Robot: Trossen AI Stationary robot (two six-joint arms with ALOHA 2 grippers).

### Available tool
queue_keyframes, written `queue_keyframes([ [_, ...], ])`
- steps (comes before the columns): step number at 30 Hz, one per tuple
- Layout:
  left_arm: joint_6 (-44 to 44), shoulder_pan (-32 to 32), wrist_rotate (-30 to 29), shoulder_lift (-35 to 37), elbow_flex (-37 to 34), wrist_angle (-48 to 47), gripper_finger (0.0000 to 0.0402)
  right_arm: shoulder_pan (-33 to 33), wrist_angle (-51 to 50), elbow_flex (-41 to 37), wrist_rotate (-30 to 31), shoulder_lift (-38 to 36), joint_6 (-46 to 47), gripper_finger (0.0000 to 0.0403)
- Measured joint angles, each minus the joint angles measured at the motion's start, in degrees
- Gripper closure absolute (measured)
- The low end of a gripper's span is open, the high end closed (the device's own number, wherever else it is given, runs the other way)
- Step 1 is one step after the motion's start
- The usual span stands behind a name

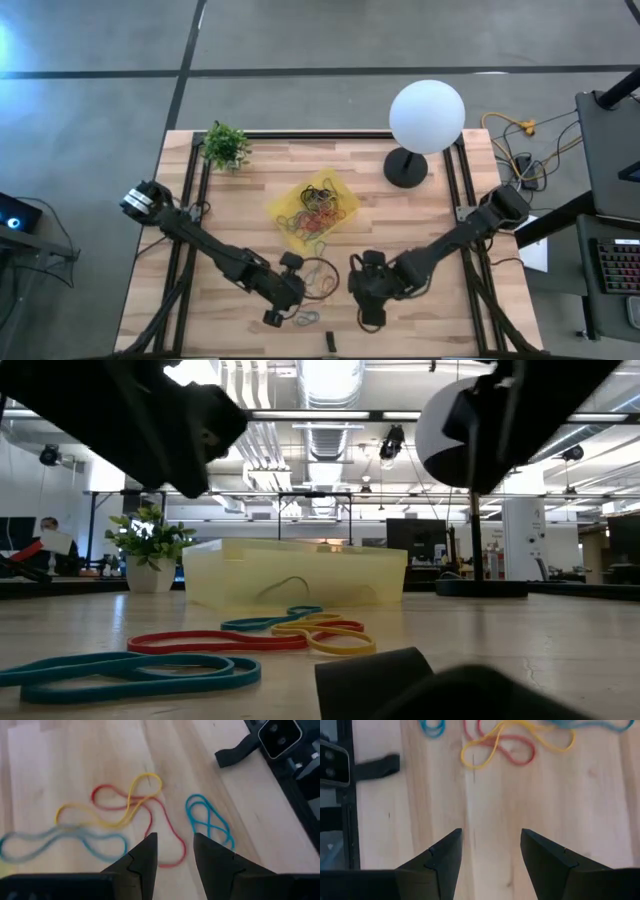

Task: Pick and place rubber bands into bin
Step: Put the yellow rubber band into the yellow bin

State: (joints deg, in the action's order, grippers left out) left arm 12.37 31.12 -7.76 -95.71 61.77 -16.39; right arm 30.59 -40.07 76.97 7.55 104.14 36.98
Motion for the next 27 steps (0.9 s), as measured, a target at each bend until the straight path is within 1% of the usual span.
queue_keyframes([
  [4,-1.94,-1.72,0.16,-2.83,2.67,-0.43,0.029,2.57,0.08,-1.32,1.93,0.0,3.87,0.0216],
  [8,-2.84,-4.1,0.43,-4.29,3.37,-0.63,0.029,5.17,0.12,-2.2,3.94,0.0,7.62,0.0219],
  [13,-6.54,-6.47,1.84,-5.52,3.7,-0.6,0.029,8.56,0.18,-2.51,7.4,0.0,12.1,0.0221],
  [16,-9.63,-7.16,3.16,-5.52,3.82,-0.6,0.029,10.45,0.17,-2.51,9.52,0.0,15.09,0.0221],
  [27,-17.12,-7.81,4.19,-5.5,4.96,-0.11,0.029,16.3,0.08,-2.53,19.46,0.0,27.1,0.0221],
])
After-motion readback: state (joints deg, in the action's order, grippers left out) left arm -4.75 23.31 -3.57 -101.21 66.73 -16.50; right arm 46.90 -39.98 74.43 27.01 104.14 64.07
